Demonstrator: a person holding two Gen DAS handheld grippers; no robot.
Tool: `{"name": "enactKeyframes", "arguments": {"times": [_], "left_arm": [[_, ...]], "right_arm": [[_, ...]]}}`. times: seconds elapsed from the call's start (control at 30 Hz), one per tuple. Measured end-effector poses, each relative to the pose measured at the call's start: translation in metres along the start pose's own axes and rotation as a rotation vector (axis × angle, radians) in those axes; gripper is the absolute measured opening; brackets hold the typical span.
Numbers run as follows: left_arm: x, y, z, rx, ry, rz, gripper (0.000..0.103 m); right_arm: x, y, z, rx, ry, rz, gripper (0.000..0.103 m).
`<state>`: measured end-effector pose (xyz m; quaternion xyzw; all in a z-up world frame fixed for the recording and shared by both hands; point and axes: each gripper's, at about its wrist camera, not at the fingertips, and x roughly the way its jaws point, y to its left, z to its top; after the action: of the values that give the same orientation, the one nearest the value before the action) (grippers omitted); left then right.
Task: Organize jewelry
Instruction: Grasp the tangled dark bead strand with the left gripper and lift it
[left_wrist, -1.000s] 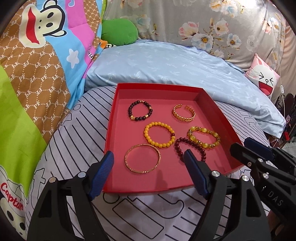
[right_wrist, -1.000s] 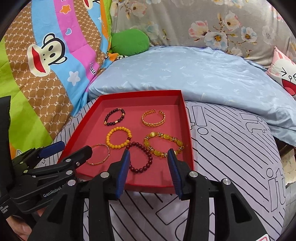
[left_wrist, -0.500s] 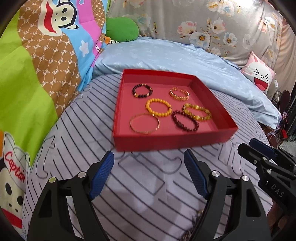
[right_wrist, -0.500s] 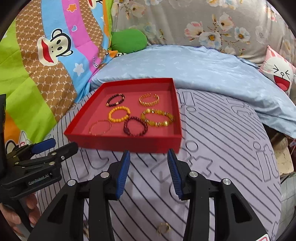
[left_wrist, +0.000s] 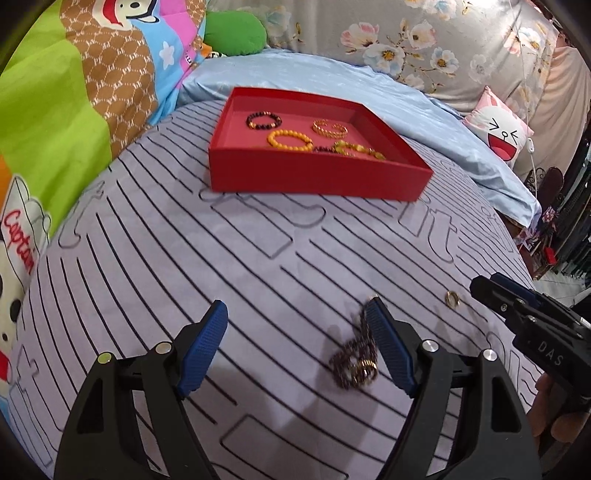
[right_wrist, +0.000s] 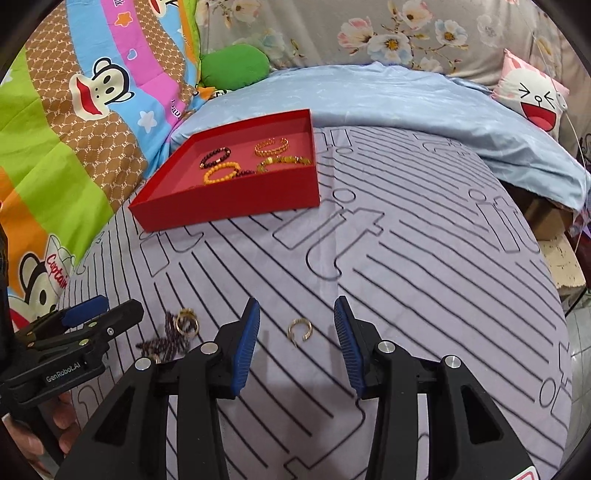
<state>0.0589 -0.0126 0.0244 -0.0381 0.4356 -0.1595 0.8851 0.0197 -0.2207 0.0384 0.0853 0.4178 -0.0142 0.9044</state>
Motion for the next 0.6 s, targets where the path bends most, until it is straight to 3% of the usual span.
{"name": "enactKeyframes", "arguments": {"times": [0.2,0.33,0.4,0.47,0.57,0.6], "left_arm": [[0.003,-0.011,-0.014,0.02,0.028,-0.04,0.062],[0.011,-0.012,-0.016,0.005,0.048,-0.077,0.048],[0.013,-0.012,-0.014,0.0,0.052,-0.106,0.039],[0.014,-0.012,-0.015,-0.012,0.062,-0.139,0.021],[0.016,-0.011,-0.013,-0.03,0.07,-0.195,0.006],[0.015,-0.012,-0.012,-0.026,0.066,-0.206,0.006]], "right_arm": [[-0.003,0.0,-0.019,0.009,0.027,0.008,0.041],[-0.004,-0.002,-0.025,0.017,0.034,0.015,0.041],[-0.005,-0.002,-0.026,0.018,0.034,0.016,0.041],[-0.005,-0.002,-0.027,0.02,0.036,0.02,0.041],[-0.004,0.0,-0.028,0.016,0.042,0.03,0.041],[-0.003,0.002,-0.028,0.013,0.044,0.034,0.041]]}}
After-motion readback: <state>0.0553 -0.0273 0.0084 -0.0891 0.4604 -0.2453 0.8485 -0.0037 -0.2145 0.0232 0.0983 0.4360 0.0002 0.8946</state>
